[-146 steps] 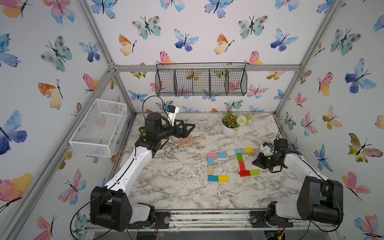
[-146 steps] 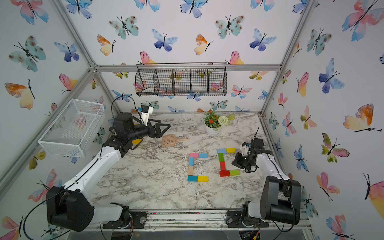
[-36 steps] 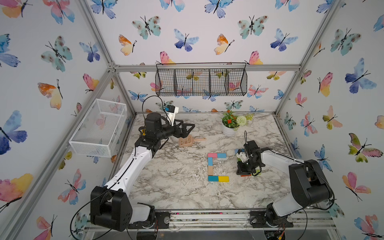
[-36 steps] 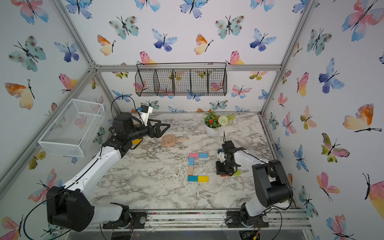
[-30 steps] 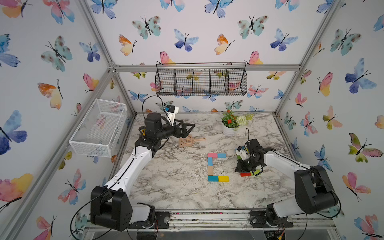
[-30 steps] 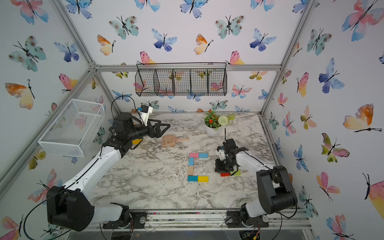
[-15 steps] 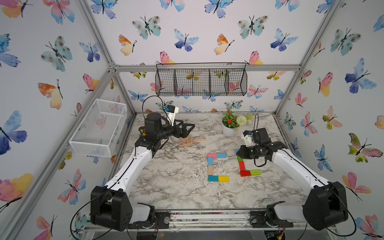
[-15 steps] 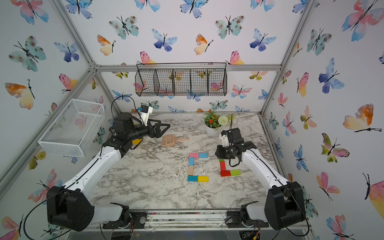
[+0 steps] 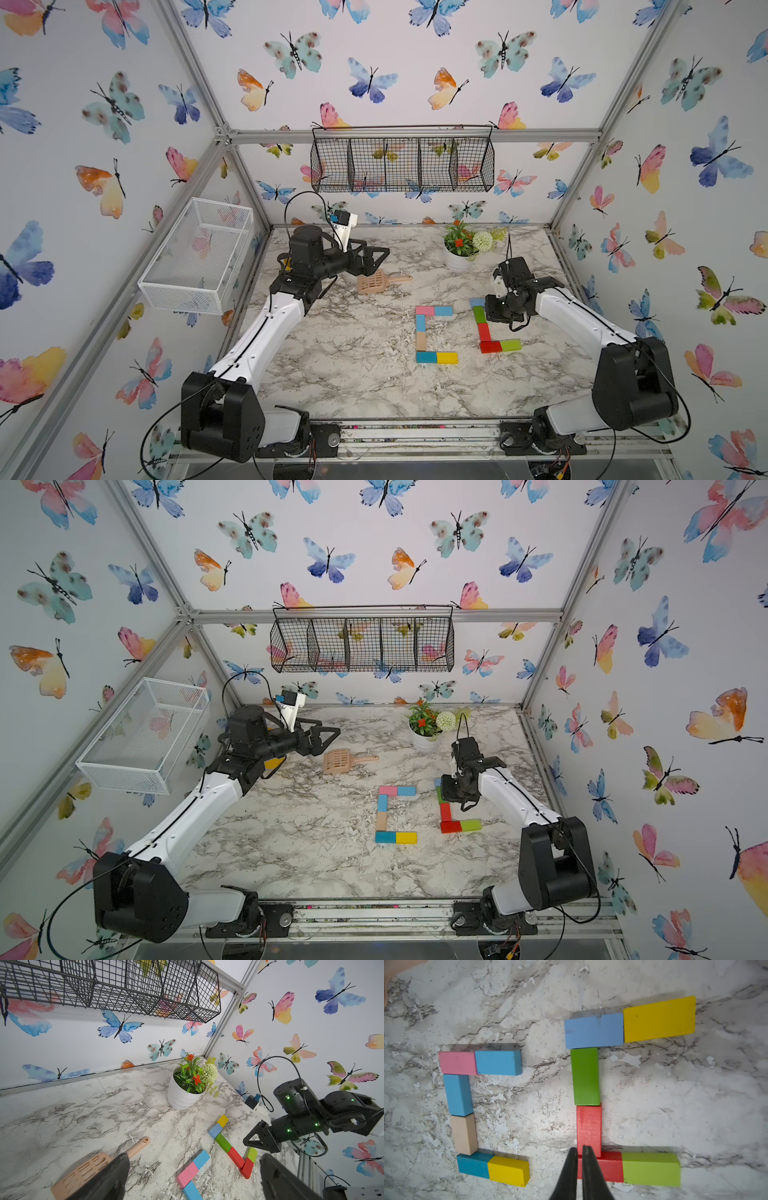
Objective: Assemble the letter c with building blocks
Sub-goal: Adjust the building block at the center of the board.
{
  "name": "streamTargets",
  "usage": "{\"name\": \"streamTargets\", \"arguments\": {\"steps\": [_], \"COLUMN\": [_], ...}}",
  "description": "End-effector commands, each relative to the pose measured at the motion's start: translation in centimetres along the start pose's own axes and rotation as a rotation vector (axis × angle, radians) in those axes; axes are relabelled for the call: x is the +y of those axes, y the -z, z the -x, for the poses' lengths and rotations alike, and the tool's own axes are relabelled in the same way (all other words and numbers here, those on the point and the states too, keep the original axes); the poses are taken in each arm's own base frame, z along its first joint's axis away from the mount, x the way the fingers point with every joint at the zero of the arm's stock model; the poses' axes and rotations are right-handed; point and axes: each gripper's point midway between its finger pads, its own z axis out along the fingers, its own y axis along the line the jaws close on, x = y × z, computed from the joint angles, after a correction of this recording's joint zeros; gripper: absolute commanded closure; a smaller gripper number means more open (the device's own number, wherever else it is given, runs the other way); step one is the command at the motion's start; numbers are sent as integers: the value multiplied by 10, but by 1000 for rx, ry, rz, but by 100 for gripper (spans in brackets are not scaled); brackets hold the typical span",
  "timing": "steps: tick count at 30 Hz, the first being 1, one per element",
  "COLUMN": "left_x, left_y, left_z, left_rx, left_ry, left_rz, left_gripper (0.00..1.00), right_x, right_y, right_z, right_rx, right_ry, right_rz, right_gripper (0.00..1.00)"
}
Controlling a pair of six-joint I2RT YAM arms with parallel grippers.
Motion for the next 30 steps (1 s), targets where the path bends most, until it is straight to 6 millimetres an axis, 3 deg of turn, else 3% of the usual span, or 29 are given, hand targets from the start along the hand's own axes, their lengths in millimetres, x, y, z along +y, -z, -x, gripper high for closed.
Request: {"name": "streamTargets", "arguments": {"steps": [1,12,30], "left_x": [3,2,2], "left_y": [1,1,2], "left_z": [-1,0,0], "left_rx": [-7,-7,-9], "left_ry": [-7,-6,-8], "left_rz": [8,3,5], "left_gripper": [2,2,2], "right_x": [-16,-32,-30], "right_y": [-7,-34,-53], "right_z": [-9,-26,-36], "right_rx": [49,128,195], "right_ry": [3,-22,-9], "right_rz": [-58,-104,-81], "right_gripper": [94,97,97]}}
